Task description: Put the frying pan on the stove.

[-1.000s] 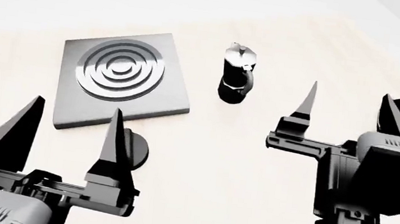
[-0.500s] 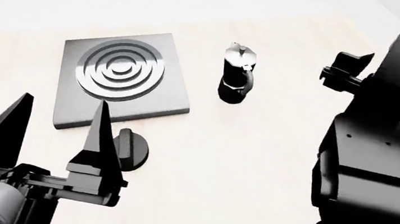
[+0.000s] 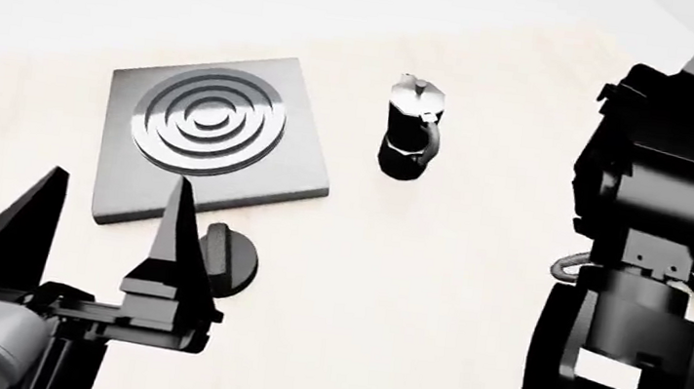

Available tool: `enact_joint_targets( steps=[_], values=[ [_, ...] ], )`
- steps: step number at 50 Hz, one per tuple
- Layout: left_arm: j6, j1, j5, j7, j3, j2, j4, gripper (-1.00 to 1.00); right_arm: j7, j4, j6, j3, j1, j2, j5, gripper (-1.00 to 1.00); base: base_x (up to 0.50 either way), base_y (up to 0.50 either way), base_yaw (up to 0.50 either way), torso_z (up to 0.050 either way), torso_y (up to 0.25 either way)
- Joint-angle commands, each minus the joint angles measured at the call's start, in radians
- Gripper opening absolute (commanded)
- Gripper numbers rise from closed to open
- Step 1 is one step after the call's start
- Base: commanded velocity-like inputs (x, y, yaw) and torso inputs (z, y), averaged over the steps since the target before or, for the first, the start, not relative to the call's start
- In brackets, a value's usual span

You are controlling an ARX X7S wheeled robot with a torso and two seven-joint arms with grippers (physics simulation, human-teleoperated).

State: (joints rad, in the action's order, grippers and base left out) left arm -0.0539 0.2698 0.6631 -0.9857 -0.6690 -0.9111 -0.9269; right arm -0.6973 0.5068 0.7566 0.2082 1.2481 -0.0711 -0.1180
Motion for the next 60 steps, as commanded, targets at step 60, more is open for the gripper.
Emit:
enact_joint_targets(
  steps=[60],
  values=[
    [-0.136,-0.034,0.122,0.074,0.040,-0.009,0.108,1.00,-0.261,0.802,-0.368,0.328,0.297,-0.067,0.142,1.00,0.00,0.00,0.00,0.000,0.000]
  ],
)
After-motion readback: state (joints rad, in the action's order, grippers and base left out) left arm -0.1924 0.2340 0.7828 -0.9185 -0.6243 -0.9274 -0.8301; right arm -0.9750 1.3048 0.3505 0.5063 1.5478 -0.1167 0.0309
